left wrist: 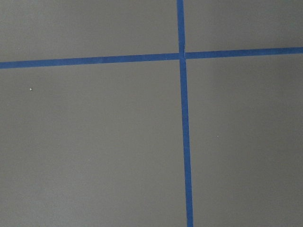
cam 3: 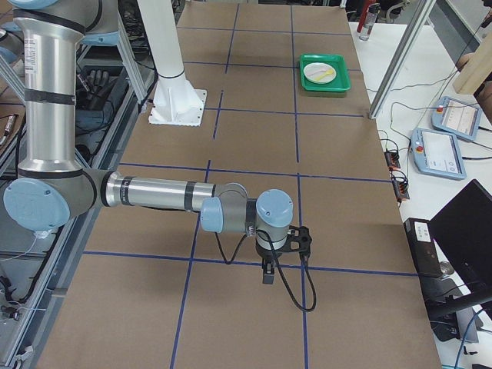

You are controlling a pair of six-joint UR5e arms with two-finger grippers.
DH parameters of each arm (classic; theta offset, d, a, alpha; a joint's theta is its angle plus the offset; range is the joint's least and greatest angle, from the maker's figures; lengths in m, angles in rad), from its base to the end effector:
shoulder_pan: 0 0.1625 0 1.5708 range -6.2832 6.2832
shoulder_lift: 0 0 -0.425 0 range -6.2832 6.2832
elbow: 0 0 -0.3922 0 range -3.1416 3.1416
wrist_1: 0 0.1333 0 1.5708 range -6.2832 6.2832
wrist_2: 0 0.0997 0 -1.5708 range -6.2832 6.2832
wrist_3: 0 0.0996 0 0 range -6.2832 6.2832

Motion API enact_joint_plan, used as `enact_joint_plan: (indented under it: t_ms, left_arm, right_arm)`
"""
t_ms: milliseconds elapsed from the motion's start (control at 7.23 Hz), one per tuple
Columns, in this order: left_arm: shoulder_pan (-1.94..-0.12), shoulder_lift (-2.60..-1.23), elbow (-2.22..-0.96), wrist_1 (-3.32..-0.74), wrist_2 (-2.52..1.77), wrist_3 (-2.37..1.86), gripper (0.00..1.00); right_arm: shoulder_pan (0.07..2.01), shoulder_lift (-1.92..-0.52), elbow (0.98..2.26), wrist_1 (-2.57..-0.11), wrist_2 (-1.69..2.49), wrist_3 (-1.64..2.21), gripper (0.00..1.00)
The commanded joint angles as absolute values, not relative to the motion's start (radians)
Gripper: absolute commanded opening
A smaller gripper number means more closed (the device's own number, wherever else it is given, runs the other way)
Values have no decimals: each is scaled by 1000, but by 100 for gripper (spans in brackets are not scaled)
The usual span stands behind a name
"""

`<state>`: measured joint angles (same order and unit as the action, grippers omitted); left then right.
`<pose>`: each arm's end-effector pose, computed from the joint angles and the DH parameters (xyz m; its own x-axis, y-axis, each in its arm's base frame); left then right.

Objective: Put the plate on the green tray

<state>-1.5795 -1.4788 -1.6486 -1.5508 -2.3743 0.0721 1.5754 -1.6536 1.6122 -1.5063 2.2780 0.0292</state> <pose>-0.0655 -0.4498 0.6638 0.6928 0.0414 -0.7200 -0.0413 0.9990 0.0177 0.0707 -0.4578 0.6757 0.7598 0.0177 0.6499 -0.0268 0.9996 0.0041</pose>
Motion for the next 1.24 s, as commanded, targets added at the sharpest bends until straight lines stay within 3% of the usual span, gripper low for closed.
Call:
enact_joint_plan:
  t_ms: [0,1106]
  left_arm:
    - [-1583,-1477,-1648,-1552,-2375,72,100]
    - [-1628,-1496,-1649,-1557,-2362,74,100]
  right_arm:
    - [1575,-1654,1612,-1506,2278,29,100]
    - [1575,-1654,1612,-1506,2278,29,100]
